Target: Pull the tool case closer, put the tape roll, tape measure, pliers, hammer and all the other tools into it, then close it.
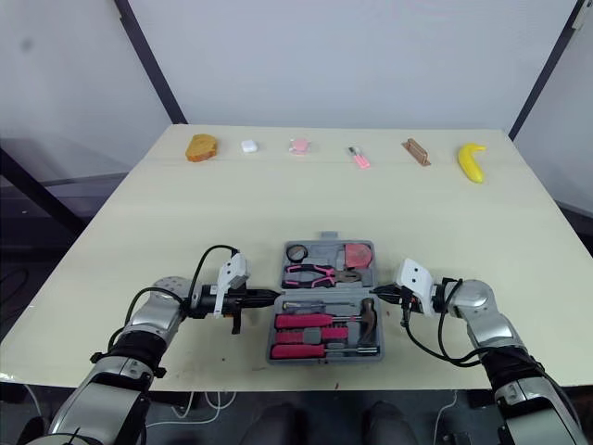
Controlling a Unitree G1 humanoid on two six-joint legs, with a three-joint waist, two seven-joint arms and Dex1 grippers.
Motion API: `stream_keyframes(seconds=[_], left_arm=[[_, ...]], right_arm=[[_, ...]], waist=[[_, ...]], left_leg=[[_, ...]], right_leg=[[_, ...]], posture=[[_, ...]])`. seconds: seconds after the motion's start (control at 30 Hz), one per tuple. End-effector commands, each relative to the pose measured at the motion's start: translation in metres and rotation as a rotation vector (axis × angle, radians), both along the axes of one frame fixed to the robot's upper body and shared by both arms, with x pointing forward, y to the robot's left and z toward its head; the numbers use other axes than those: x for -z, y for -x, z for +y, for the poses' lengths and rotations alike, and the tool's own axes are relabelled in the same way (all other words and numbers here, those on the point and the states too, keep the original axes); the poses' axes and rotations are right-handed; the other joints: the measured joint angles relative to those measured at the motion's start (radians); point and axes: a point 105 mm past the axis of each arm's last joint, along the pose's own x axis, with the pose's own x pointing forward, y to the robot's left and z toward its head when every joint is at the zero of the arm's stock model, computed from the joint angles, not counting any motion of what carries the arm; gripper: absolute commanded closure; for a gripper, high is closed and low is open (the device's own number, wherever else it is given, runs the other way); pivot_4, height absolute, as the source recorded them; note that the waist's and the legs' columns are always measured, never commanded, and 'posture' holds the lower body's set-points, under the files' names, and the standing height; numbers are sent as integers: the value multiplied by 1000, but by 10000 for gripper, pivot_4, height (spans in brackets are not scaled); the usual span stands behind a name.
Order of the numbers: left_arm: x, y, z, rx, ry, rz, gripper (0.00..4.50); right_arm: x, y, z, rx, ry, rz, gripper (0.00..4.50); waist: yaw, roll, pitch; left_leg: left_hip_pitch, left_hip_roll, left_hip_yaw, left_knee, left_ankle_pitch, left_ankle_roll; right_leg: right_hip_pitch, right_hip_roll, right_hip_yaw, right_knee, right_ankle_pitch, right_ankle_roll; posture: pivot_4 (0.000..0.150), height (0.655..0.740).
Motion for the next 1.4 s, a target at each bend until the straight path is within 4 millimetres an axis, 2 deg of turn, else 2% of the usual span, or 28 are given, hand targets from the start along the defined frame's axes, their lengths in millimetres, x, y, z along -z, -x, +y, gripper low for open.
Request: stream_keyframes(seconds=[0.03, 0.37, 1.0, 1.4], left_arm=[[5, 1, -3, 17, -14, 6, 45000], [5, -2, -16, 38, -2, -11, 45000], [9, 28, -34, 188, -23, 17, 45000], [12, 39, -39, 231, -40, 35, 45000]], right_arm=[[-7, -2, 10, -29, -14, -36, 44510], [-2, 2, 12, -40, -22, -5, 44510], [1, 28, 6, -101, -35, 110, 44510], [1, 39, 2, -103, -36, 158, 44510]], waist=[[0, 0, 0], [1, 0, 0], [5, 0, 0], [7, 0, 0]], left_leg=[[0, 0, 0, 0, 0, 0], [1, 0, 0, 0, 0, 0], [0, 0, -2, 0, 0, 0], [0, 0, -1, 0, 0, 0]], right_leg=[[0, 0, 0, 0, 0, 0], [0, 0, 0, 0, 0, 0], [0, -1, 0, -1, 0, 0], [0, -1, 0, -1, 0, 0]], posture=[[1500, 7400], [1500, 7400], [1500, 7400], [1500, 7400]])
